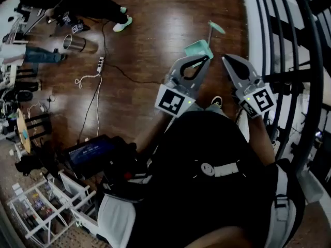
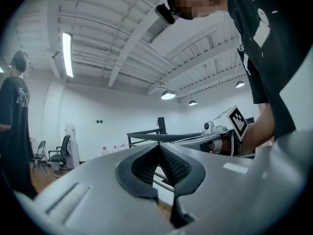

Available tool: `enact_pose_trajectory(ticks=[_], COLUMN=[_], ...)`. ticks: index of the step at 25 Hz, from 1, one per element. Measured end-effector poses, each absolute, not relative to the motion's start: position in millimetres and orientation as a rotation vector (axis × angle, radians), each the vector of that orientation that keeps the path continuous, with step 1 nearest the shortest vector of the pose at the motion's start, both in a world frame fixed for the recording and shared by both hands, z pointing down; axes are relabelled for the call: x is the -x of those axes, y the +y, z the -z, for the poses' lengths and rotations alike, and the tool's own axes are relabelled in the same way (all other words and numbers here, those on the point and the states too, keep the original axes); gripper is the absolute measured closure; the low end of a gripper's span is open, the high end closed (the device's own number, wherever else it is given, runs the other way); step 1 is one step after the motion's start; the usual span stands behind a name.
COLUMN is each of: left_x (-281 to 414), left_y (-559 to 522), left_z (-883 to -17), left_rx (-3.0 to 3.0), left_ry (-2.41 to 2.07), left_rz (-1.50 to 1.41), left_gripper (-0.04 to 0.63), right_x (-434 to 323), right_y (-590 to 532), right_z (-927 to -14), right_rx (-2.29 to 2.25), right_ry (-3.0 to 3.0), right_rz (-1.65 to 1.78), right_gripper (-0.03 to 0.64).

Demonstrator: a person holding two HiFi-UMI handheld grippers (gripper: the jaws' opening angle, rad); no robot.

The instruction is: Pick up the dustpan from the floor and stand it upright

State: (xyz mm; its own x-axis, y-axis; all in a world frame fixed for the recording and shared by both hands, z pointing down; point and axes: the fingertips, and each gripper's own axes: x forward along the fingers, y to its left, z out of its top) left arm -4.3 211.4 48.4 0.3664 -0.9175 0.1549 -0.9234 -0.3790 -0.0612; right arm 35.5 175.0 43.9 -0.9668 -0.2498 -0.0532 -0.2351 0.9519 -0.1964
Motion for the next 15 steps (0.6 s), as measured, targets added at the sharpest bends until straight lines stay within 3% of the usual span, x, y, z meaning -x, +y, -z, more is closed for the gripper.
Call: enact_pose_trajectory(ticks=[4, 15], left_x=[20.0, 51.8], left_y=[221.0, 234.2], left_z=[-31.2, -29.9], left_rx=[-2.675, -2.707], left_ry=[-1.759, -1.843], left_rz=[-0.020, 0.001], left_gripper=[0.577, 0.577], right_x=[-20.6, 8.5], right_y=[198.6, 211.8], right_z=[-49.5, -68.4], right_rx=[0.410, 0.396], right_ry=[3.021, 3.049], right_rz=[0.224, 0.160], right_gripper=[0.614, 0.615])
